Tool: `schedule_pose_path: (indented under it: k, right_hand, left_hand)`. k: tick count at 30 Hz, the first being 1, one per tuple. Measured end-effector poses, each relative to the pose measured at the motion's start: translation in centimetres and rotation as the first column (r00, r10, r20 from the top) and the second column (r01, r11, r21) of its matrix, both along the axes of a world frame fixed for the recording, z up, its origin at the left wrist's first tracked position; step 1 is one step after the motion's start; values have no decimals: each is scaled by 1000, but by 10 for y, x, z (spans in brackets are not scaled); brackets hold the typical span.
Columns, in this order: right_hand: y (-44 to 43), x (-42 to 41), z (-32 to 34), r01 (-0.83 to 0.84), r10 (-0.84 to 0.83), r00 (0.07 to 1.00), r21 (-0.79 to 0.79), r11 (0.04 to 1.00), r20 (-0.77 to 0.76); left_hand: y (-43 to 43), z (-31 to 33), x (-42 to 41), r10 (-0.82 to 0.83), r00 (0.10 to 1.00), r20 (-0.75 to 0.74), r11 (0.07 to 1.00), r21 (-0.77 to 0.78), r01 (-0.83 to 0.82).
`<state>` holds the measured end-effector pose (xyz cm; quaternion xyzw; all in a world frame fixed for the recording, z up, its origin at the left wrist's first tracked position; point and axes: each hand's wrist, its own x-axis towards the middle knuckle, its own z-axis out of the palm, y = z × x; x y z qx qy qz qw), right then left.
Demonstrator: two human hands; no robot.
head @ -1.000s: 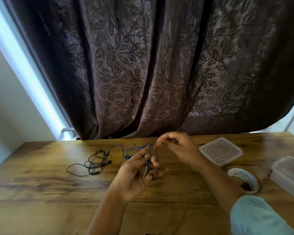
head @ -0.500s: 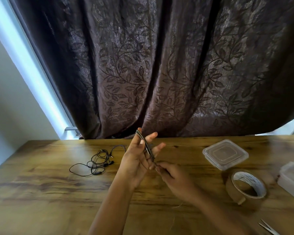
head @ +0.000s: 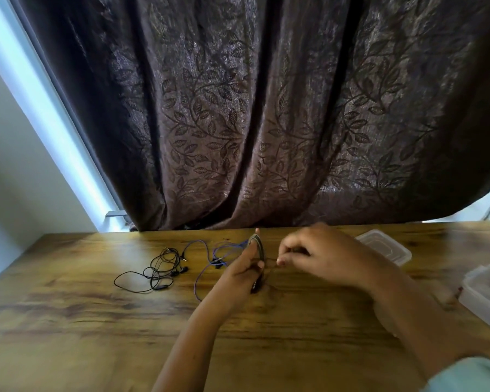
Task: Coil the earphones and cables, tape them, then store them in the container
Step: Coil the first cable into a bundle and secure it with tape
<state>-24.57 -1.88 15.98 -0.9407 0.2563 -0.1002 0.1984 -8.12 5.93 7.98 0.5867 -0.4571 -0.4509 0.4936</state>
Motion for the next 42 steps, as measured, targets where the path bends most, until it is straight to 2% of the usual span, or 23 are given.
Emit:
schedule_pose_path:
  k: [2, 5, 8, 11, 15, 19, 24, 31, 34, 36, 38, 40, 42]
  right_hand:
    - [-13, 3, 6, -26, 22, 994, 36, 999, 111]
    - [-31, 10, 6, -51, 13, 955, 119, 992, 298]
    - [-41, 18, -3, -90, -32, 891, 246, 965, 454]
    - [-45, 27, -21, -121, -119, 826, 379, 918, 552]
    - [-43, 33, -39, -158, -190, 795, 499, 852, 577]
    - [-36, 33, -52, -118, -268, 791, 567, 815, 550]
    - [-20, 34, -78, -13, -343, 824, 621, 784, 451]
    - [16, 31, -95, 58, -205, 948, 499, 865, 244]
    - [35, 33, -98, 66, -177, 963, 458, 887, 204]
    - [38, 30, -98, 95, -137, 983, 298, 950, 124]
    - [40, 26, -89, 102, -100, 994, 44, 994, -50]
    - [42, 23, -76, 12, -40, 989, -192, 981, -142]
    - [42, 22, -58, -49, -5, 987, -337, 940, -158]
  left_hand:
    - [3, 7, -6, -102, 985, -137, 995, -3, 103]
    - [9, 18, -9, -228, 912, -341, 973, -57, 223]
    - [12, 21, -9, -287, 796, -533, 958, -152, 244]
    - [13, 18, -10, -292, 662, -690, 956, -220, 193]
    - [17, 9, -10, -362, 481, -799, 931, -287, 223]
    - [18, 7, -11, -294, 503, -812, 954, -278, 109]
    - [11, 7, -9, -258, 431, -865, 956, -293, -15]
    - [-3, 19, 0, -18, 521, -853, 931, -204, -303]
    - [-7, 16, 5, 106, 604, -790, 913, -164, -374]
    - [-8, 13, 8, 175, 682, -710, 908, -151, -390]
    - [-7, 10, 9, 225, 738, -636, 912, -131, -390]
    - [-6, 6, 7, 253, 809, -530, 925, -111, -362]
    - [-6, 4, 4, 246, 872, -422, 946, -89, -310]
